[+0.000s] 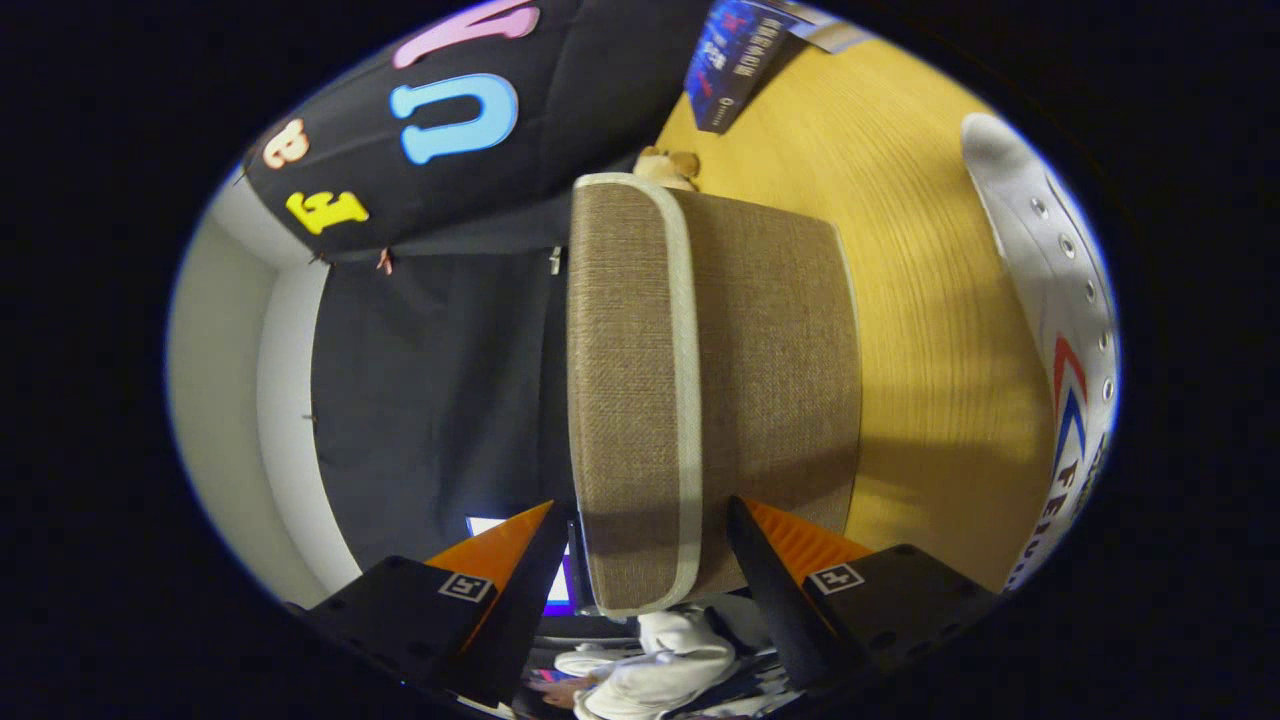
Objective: Open the storage box then place both shoes into the box .Put the left shoe in first, then the right shoe, with the right side of both shoes facing outward in a uniform manner.
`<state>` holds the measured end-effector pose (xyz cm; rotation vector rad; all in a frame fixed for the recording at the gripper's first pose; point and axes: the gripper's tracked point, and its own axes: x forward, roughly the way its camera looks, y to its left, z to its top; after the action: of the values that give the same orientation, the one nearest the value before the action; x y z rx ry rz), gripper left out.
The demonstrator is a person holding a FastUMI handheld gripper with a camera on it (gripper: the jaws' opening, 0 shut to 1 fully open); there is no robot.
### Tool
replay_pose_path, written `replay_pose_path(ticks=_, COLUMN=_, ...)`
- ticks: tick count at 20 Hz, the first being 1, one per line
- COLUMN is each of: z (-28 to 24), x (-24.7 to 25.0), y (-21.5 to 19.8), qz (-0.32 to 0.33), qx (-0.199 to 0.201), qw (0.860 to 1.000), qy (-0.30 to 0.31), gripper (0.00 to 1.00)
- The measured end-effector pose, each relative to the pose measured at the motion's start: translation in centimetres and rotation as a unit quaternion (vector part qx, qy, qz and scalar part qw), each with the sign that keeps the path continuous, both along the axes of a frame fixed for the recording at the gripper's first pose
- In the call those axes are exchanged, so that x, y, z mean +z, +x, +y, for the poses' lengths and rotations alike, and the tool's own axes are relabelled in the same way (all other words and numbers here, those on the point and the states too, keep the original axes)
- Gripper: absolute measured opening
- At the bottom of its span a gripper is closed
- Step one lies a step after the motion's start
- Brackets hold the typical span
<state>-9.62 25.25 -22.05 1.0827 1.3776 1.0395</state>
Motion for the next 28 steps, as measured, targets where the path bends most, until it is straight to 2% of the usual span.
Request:
replay_pose_path(ticks=8, z=-0.1, x=2.5, y=-0.1, qz=0.058, qx=0.002, qw=0.997, qy=0.049, gripper=0.95)
replay_pose_path(ticks=9, z=-0.4, x=2.6, y=-0.1, qz=0.06, qx=-0.001, qw=0.997, qy=0.049, gripper=0.93)
replay_pose_path(ticks=10, z=-0.5, x=2.8, y=0.1, qz=0.062, qx=-0.004, qw=0.997, qy=0.05, gripper=0.82)
replay_pose_path(ticks=13, z=-1.3, x=4.0, y=-0.2, qz=0.069, qx=0.004, qw=0.996, qy=0.054, gripper=0.8)
replay_pose_path(ticks=15, z=-1.5, x=4.8, y=-0.3, qz=0.08, qx=0.01, qw=0.995, qy=0.052, gripper=0.73)
replay_pose_path(ticks=16, z=-1.5, x=5.1, y=-0.3, qz=0.089, qx=0.015, qw=0.994, qy=0.054, gripper=0.73)
replay_pose_path(ticks=18, z=-1.5, x=5.7, y=0.2, qz=0.082, qx=0.008, qw=0.995, qy=0.055, gripper=0.71)
replay_pose_path(ticks=20, z=-1.4, x=5.8, y=0.4, qz=0.066, qx=-0.003, qw=0.997, qy=0.05, gripper=0.46)
replay_pose_path(ticks=28, z=-1.3, x=9.2, y=-1.5, qz=0.049, qx=0.024, qw=0.996, qy=0.074, gripper=0.46)
